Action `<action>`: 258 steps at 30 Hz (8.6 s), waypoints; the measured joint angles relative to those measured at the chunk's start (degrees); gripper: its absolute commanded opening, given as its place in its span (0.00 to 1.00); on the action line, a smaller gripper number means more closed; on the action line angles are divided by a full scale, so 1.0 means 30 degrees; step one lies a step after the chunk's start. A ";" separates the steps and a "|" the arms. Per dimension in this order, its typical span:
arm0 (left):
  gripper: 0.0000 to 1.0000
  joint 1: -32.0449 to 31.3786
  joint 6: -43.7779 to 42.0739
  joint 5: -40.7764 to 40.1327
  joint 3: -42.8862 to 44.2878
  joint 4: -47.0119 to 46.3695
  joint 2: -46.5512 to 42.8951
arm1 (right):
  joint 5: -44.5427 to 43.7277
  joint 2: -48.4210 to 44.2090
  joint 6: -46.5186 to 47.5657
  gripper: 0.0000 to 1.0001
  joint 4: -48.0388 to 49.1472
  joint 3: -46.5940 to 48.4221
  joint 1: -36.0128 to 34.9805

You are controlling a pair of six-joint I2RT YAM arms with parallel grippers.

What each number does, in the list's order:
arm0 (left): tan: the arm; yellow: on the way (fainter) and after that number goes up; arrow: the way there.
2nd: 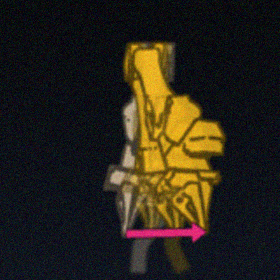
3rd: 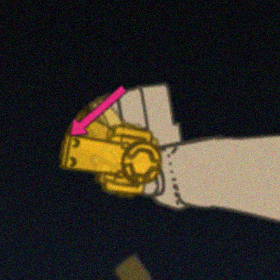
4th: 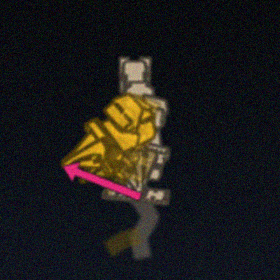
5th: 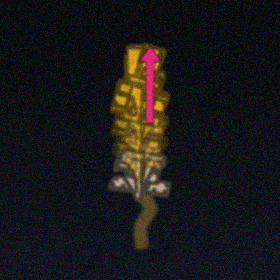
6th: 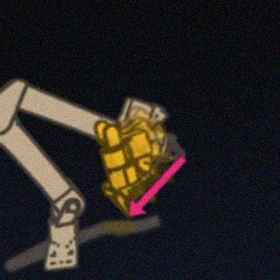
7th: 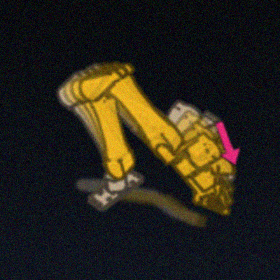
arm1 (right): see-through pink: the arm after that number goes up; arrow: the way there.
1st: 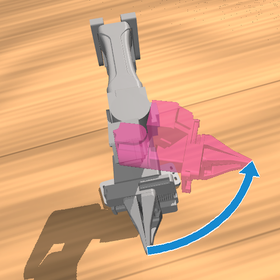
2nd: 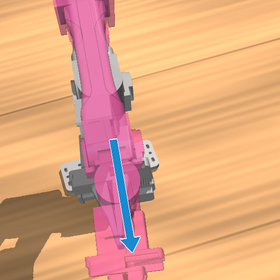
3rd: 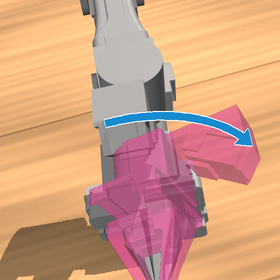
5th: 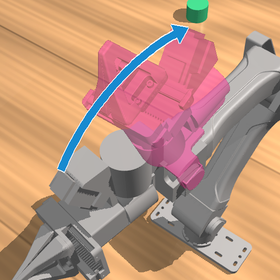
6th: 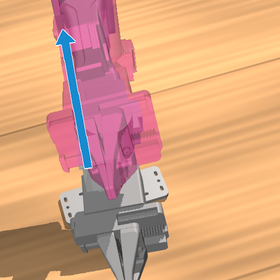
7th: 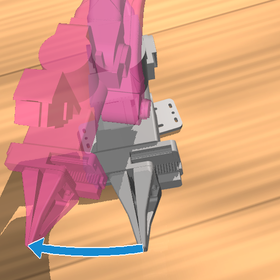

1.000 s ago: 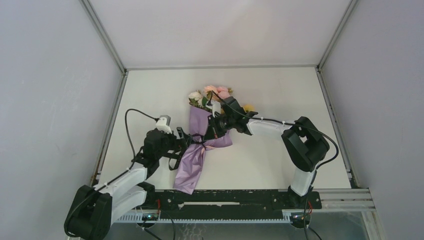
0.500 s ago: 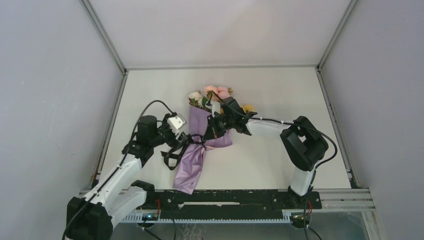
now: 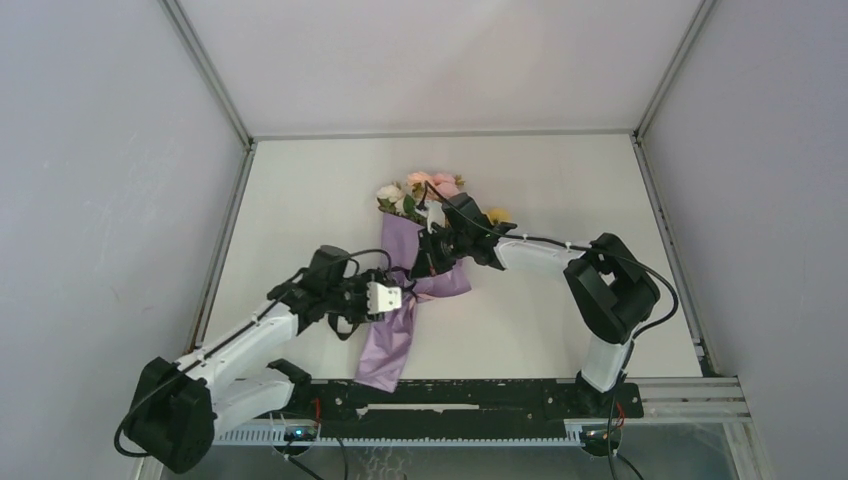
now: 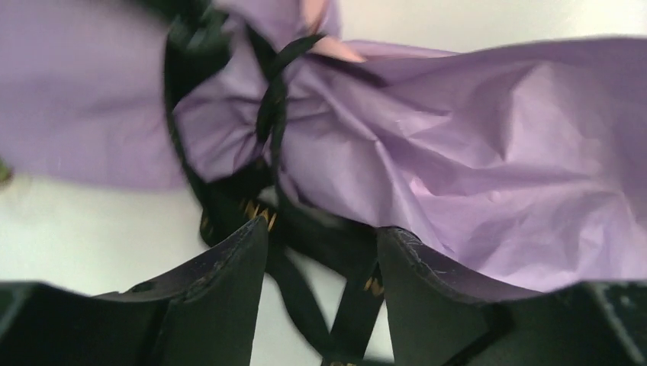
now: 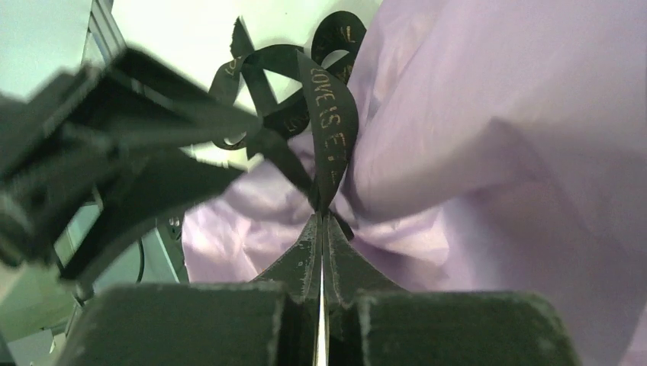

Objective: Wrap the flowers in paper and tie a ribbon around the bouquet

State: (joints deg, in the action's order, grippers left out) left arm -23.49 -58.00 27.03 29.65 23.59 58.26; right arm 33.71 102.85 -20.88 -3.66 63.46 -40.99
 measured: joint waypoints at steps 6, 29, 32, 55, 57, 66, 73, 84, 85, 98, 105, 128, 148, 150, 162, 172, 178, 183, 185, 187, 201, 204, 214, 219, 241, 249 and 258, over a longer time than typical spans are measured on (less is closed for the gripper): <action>0.64 -0.5479 0.2681 -0.1953 -0.0758 -0.2273 0.0517 | -0.1115 -0.0823 0.0058 0.00 -0.0780 -0.0270 0.0568; 0.60 -0.6091 0.1953 -0.4524 -0.0284 -0.5027 0.2827 | -0.1479 -0.4014 -0.0831 0.16 0.0087 -0.4401 0.3002; 0.60 -0.6207 0.1282 -0.4415 -0.0284 -0.6011 0.3177 | -0.1013 -0.3912 -0.0954 0.29 0.0619 -0.4401 0.2929; 0.02 -0.6761 -0.2659 -0.3453 -0.0270 -0.7198 0.5187 | -0.0408 -0.2718 -0.1144 0.07 0.1479 -0.4386 0.2295; 0.17 -0.6761 -0.2659 -0.3461 -0.0270 -0.7111 0.5129 | -0.0495 -0.2922 -0.1137 0.07 0.1246 -0.4386 0.2302; 0.40 -0.6958 -0.3300 -0.3432 -0.0270 -0.6972 0.4947 | -0.0576 -0.3213 -0.1144 0.06 0.1129 -0.4386 0.2259; 0.39 -0.7009 -0.4619 -0.4160 -0.0510 -0.7737 0.5442 | -0.0576 -0.3213 -0.1137 0.03 0.1115 -0.4386 0.2171; 0.00 -0.7009 -0.5727 -0.5515 -0.1530 -0.8932 0.5442 | -0.0568 -0.3978 -0.0874 0.00 0.0794 -0.4386 0.2149; 0.00 -0.7009 -0.5814 -0.5566 -0.1545 -0.8947 0.5442 | -0.0568 -0.4073 -0.0874 0.00 0.0780 -0.4386 0.2142; 0.00 -0.5559 -0.5479 -0.6186 -0.1537 -0.6120 0.3067 | -0.1515 -0.7002 -0.1545 0.00 0.0641 -0.8612 0.5464; 0.00 -0.5020 -0.5515 -0.4845 -0.1996 -0.6105 0.2433 | -0.0576 -0.7162 -0.2346 0.00 0.1209 -1.0491 0.6543; 0.00 -0.4350 0.7854 0.3497 0.2463 -0.2193 0.0175 | 0.0066 -1.0965 0.0379 0.39 -0.0838 -1.0265 0.5457; 0.00 -0.4342 1.5744 0.4211 0.0590 -0.9063 -0.0073 | 0.0102 -0.3104 0.8204 0.62 -0.3286 -0.0780 0.1202; 0.00 -0.4335 1.5744 0.4204 0.0503 -0.9078 -0.0124 | 0.0204 -0.2273 0.8969 0.61 -0.3971 -0.0095 0.0984; 0.00 -0.4269 1.5497 0.4022 0.0350 -0.8969 -0.0182 | 0.0481 -0.0495 1.1329 0.09 -0.7978 0.0707 0.0787; 0.00 -0.3963 1.3879 0.2200 -0.0386 -0.9107 -0.0051 | 0.0867 -0.4794 0.9173 0.00 -0.7118 -0.1457 0.1508; 0.00 -0.3789 1.2866 0.1508 -0.0495 -0.9165 0.0270 | 0.1515 -1.0375 0.4641 0.00 -0.1938 -0.6178 0.4597; 0.00 -0.3789 1.2655 0.1479 -0.0495 -0.9282 0.0539 | 0.0262 -1.3202 0.0204 0.00 0.2273 -1.0193 0.5945; 0.00 -0.3789 1.2590 0.1464 -0.0495 -0.9304 0.0641 | -0.0415 -1.4222 -0.1311 0.00 0.3300 -1.1424 0.6273; 0.00 -0.3789 1.2437 0.1457 -0.0495 -0.9384 0.0758 | -0.1239 -1.5314 -0.2790 0.00 0.3832 -1.2320 0.6819; 0.00 -0.5457 1.0856 0.1909 -0.1406 -1.0273 0.0809 | -0.6397 -1.8025 -0.5005 0.53 -0.4881 -1.1970 0.9989; 0.00 -0.5588 1.0790 0.1916 -0.2018 -1.0513 0.0641 | -0.7213 -1.8192 -0.3497 0.56 -0.4794 -1.0222 0.8553; 0.00 -0.5916 1.0688 0.1909 -0.3337 -1.1191 -0.0313 | -0.1647 -0.2601 0.6105 0.49 -0.6557 0.7599 0.1064; 0.00 -0.6011 1.0688 0.1887 -0.3694 -1.1417 -0.0546 | -0.0605 0.3665 0.8925 0.56 -1.0426 1.2094 -0.0532; 0.00 -0.6011 1.0695 0.1974 -0.4109 -1.1693 -0.0969 | -0.2346 0.7766 1.3143 0.57 -1.5846 1.2356 -0.2623; 0.00 -0.6011 1.0695 0.1974 -0.4109 -1.1693 -0.0962 | -0.2732 0.7752 1.2830 0.43 -1.3653 1.1227 -0.2790; 0.00 -0.6011 1.0681 0.1887 -0.4109 -1.1693 -0.0918 | -0.2914 0.7752 1.2648 0.00 -1.3151 1.1103 -0.2929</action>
State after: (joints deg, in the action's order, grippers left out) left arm -41.52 -25.96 32.69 17.32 -11.49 55.51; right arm 24.97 126.10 17.06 -43.11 96.77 -49.78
